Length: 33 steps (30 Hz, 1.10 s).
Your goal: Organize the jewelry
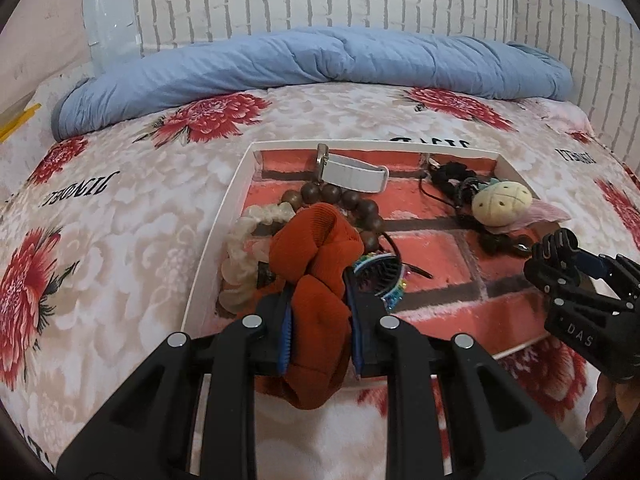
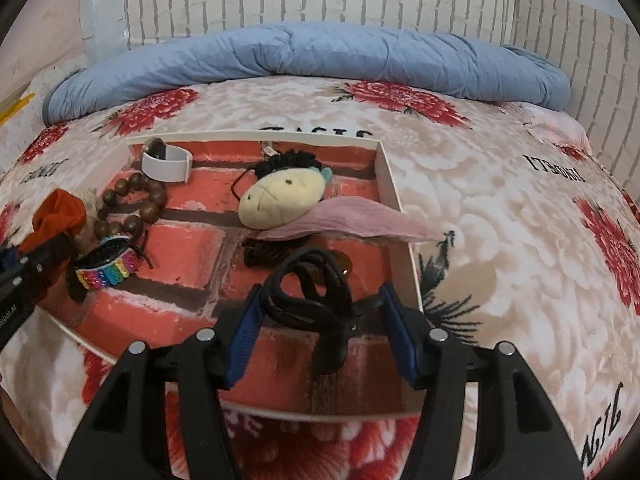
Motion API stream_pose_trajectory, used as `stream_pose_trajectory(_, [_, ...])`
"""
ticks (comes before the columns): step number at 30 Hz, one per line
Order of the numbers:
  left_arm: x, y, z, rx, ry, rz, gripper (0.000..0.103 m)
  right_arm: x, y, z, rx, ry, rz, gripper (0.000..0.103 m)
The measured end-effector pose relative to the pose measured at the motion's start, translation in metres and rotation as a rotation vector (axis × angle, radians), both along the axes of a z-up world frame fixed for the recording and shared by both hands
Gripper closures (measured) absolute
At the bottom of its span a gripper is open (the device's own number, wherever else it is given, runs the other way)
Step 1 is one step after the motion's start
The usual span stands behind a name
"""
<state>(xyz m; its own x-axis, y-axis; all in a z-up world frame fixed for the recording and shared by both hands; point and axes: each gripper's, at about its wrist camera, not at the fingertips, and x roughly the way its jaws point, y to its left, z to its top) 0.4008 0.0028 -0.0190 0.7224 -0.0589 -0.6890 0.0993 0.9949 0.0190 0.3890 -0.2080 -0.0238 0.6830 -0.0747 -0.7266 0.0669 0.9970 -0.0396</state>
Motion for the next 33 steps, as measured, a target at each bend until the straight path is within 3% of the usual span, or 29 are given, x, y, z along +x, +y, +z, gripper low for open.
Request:
stream_pose_trajectory(16, [0.014, 0.004, -0.011, 0.004, -0.019, 0.012, 0.076, 0.017, 0.002, -0.012, 0.002, 0.001, -0.001, 0.045])
stream_pose_trajectory(20, [0.014, 0.006, -0.01, -0.008, -0.014, 0.024, 0.061, 0.017, 0.002, -0.014, 0.013, 0.015, 0.012, 0.043])
stream_pose_trajectory(22, [0.011, 0.008, -0.008, -0.017, -0.018, 0.028, 0.053, 0.016, 0.004, -0.014, 0.028, 0.031, 0.036, 0.036])
stream_pose_trajectory(24, [0.006, 0.01, -0.004, -0.018, -0.027, 0.029, 0.042, 0.014, 0.01, -0.012, 0.03, 0.038, 0.059, 0.022])
stream_pose_trajectory(26, [0.0, 0.012, 0.002, -0.014, -0.042, 0.03, 0.026, 0.01, 0.012, -0.008, 0.011, 0.024, 0.056, 0.017])
stream_pose_trajectory(29, [-0.016, 0.018, 0.017, -0.012, -0.082, 0.035, 0.013, 0.003, 0.01, 0.0, 0.036, 0.019, 0.057, 0.016])
stream_pose_trajectory(33, [-0.037, 0.033, 0.035, -0.024, -0.105, 0.046, 0.005, -0.011, 0.004, 0.016, 0.061, -0.009, 0.053, 0.014])
